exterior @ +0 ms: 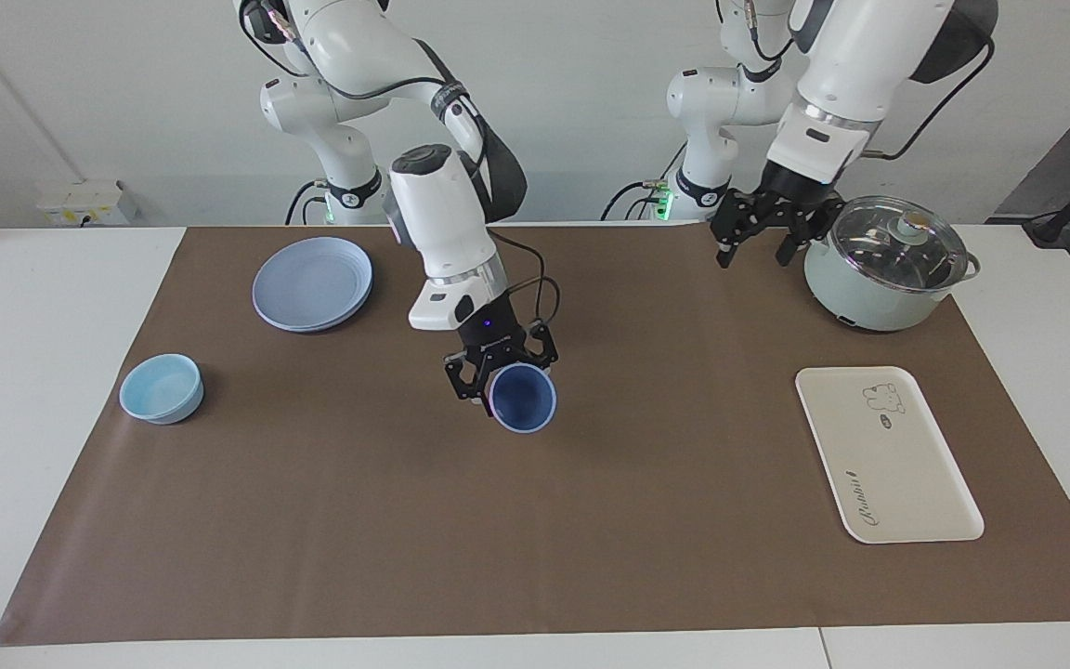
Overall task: Place cup on tray
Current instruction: 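Lift the stacked cups with the right gripper toward the table center, then reach the left gripper toward the blue cup held by the right gripper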
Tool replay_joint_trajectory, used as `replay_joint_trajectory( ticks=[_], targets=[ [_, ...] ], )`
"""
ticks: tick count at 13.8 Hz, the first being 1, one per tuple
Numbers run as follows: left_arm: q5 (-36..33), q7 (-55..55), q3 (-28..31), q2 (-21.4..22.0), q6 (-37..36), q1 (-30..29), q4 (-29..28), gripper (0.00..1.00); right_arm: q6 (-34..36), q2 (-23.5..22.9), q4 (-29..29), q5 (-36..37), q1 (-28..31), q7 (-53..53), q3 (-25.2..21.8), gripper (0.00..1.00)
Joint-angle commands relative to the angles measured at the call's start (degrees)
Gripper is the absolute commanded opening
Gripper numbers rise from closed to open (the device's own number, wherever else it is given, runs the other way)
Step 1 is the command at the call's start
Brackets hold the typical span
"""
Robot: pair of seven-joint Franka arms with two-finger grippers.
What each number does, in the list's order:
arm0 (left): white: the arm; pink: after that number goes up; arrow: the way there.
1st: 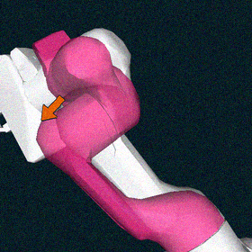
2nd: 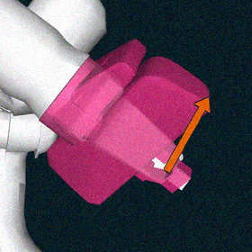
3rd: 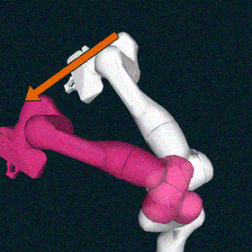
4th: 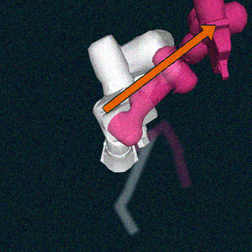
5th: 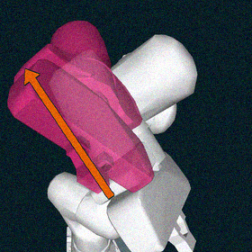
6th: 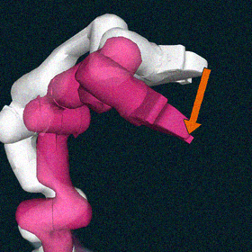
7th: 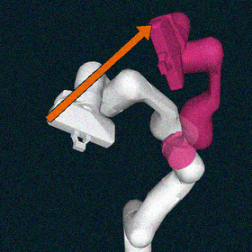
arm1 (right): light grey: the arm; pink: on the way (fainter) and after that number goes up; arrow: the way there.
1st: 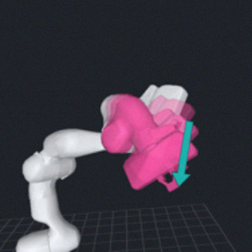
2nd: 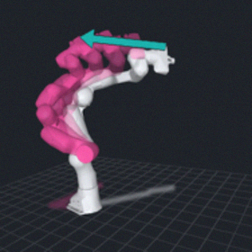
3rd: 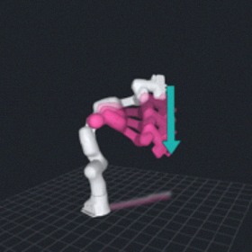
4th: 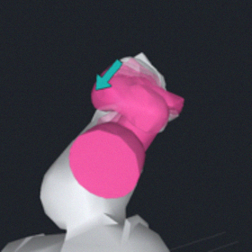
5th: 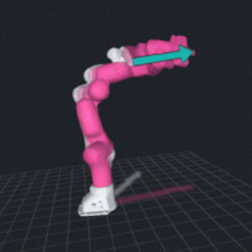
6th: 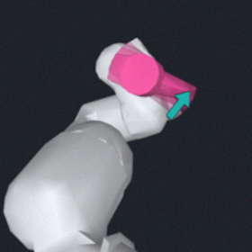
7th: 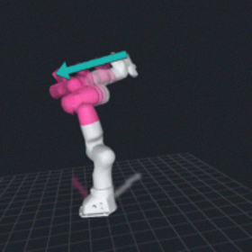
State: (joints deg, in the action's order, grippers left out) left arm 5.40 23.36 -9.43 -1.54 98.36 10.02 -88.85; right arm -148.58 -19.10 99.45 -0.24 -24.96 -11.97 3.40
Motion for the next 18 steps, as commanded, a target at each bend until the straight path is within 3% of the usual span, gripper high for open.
replay_joint_trajectory(
  ticks=[1, 5, 10, 18],
  targets=[
    [1.0, 8.3, 0.7, -6.0, 3.6, 3.2, 5.2, 0.86, 0.0, 0.9, 1.1, 6.5, -1.8, -6.2, -0.1, 0.00],
    [2.4, 14.4, 0.7, -17.0, 8.4, 3.3, 15.8, 0.81, 0.0, 1.4, 2.5, 10.6, -3.3, -9.0, -0.2, 0.00],
    [2.6, 20.0, 0.7, -23.0, 19.4, 6.5, 17.1, 0.76, -0.5, 2.7, 5.0, 14.7, -3.4, -11.1, -0.1, 0.00],
    [5.2, 22.4, 0.8, -23.4, 19.5, 11.8, 14.3, 0.66, -0.2, 2.8, 5.1, 15.2, -3.9, -11.8, 0.1, 0.00]
  ],
)
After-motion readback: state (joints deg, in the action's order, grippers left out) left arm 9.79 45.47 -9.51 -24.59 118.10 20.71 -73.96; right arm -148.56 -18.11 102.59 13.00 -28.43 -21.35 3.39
